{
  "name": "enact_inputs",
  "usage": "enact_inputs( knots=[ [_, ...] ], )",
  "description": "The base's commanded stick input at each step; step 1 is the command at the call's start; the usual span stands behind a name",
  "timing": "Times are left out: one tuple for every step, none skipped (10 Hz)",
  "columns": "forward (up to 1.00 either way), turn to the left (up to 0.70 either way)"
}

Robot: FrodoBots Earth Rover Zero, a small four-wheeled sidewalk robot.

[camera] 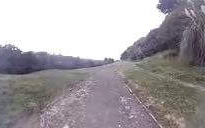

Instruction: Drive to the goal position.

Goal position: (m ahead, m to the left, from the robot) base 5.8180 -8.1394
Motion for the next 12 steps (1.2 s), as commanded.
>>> enact_inputs(
  knots=[
    [0.45, 0.0],
    [0.45, 0.0],
    [0.45, 0.0],
    [0.45, 0.0],
    [0.45, 0.0],
    [0.45, 0.0],
    [0.45, 0.0],
    [0.45, 0.0],
    [0.45, 0.0],
    [0.45, 0.0],
    [0.45, 0.0],
    [0.45, 0.0]
  ],
)
